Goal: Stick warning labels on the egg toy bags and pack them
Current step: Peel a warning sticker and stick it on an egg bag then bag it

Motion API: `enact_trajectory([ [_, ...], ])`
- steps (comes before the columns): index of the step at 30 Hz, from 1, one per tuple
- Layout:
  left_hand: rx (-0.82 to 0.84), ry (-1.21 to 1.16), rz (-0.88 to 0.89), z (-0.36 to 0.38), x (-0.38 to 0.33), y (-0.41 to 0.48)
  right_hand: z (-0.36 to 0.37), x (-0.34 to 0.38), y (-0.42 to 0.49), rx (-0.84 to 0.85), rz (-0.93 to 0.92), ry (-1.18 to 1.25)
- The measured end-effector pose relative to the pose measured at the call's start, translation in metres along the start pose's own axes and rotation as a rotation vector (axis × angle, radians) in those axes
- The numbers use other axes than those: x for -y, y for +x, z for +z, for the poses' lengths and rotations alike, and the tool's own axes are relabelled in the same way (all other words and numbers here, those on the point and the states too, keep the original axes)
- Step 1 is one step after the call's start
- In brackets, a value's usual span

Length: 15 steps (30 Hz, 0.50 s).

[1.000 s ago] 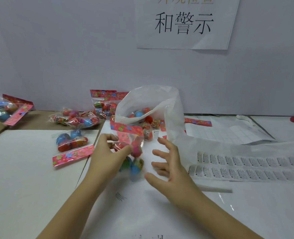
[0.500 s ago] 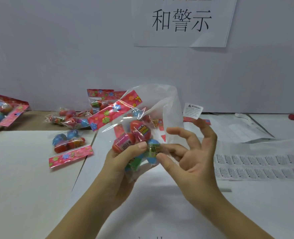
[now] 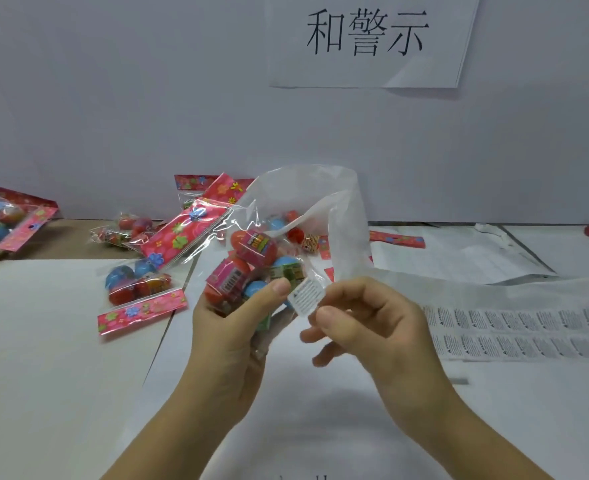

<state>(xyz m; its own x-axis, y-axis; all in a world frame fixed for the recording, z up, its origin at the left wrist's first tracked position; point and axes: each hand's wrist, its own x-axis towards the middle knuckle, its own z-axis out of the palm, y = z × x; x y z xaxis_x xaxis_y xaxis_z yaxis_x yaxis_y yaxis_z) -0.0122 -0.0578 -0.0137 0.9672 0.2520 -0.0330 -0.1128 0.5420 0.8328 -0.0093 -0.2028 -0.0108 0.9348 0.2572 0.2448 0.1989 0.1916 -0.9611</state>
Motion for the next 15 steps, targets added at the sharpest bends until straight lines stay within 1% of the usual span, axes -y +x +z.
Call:
enact_trajectory([
  [3, 0.019, 0.002, 0.013, 0.0022, 0.0036, -0.0018, -0.0012, 0.0014, 0.0031, -0.04, 0.104, 0.055],
  [10, 0.014, 0.038, 0.035, 0.0041, 0.0079, -0.0044, 0.0003, 0.0032, 0.0041, -0.085, 0.176, 0.155],
  [15, 0.025, 0.035, 0.045, 0.0049, 0.0083, -0.0058, 0.0024, 0.0035, 0.0035, -0.103, 0.172, 0.162],
])
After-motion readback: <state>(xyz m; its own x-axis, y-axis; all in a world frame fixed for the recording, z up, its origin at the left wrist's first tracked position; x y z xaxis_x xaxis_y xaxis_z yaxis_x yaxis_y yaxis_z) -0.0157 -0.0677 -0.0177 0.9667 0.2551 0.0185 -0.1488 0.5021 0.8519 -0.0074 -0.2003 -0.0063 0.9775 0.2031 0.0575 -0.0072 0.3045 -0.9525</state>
